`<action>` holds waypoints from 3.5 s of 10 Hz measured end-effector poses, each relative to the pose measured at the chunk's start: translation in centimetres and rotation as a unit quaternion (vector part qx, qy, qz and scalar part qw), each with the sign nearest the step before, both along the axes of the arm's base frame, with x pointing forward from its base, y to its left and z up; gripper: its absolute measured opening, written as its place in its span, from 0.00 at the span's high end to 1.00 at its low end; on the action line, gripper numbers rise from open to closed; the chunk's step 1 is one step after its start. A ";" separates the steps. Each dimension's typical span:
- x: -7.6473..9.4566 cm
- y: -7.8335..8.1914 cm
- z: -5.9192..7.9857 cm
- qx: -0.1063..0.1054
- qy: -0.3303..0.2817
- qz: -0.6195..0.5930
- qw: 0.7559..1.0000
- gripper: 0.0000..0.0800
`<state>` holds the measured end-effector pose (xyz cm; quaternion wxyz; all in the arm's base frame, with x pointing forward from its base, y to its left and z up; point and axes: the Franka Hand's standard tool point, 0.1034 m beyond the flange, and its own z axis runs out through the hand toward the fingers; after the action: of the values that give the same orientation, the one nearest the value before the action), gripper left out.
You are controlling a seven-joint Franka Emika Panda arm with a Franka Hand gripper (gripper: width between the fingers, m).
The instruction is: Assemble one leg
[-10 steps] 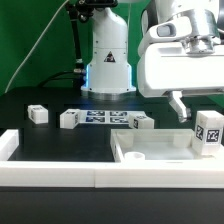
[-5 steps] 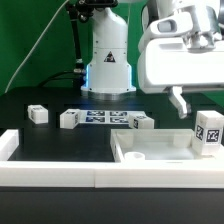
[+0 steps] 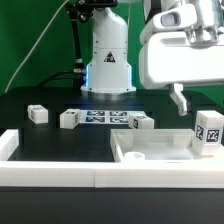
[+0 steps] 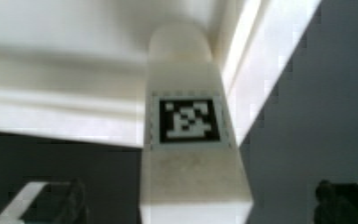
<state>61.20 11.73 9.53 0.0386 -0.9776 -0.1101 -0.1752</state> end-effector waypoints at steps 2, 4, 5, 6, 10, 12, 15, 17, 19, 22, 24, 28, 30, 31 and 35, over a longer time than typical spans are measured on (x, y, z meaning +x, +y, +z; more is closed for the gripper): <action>0.3 -0.1 0.2 -0.003 0.072 0.006 0.997 0.19; 0.2 0.2 0.5 -0.004 0.159 0.012 0.987 0.19; 0.1 0.5 0.6 -0.007 0.204 0.016 0.979 0.19; 0.4 0.6 0.5 -0.007 0.204 0.017 0.979 0.19; 1.4 -0.1 -0.6 -0.007 0.176 0.008 0.984 0.19; 2.3 0.0 -0.8 -0.014 0.137 0.013 0.990 0.19; 2.1 -0.1 -1.0 -0.015 0.137 0.015 0.990 0.37; 2.1 -0.1 -1.1 -0.015 0.138 0.015 0.990 0.56; 2.2 -0.1 -1.0 -0.015 0.137 0.014 0.990 0.64; 2.1 -0.1 -1.1 -0.002 0.144 -0.036 0.989 0.64; 2.2 -0.4 -1.1 0.024 0.147 -0.155 0.977 0.64; 2.3 -1.2 -1.2 0.070 0.154 -0.366 0.915 0.64; 2.0 -1.2 -1.3 0.095 0.154 -0.488 0.854 0.64; 1.7 -1.0 -1.3 0.107 0.155 -0.545 0.817 0.64; 1.5 -0.9 -1.4 0.135 0.165 -0.640 0.738 0.54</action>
Offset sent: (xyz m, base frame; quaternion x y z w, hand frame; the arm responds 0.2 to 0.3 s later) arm 0.0118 -0.0023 0.0056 0.0179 -0.2296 -0.0142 0.9730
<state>62.74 10.82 8.17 0.0667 -0.8155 0.5748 -0.0075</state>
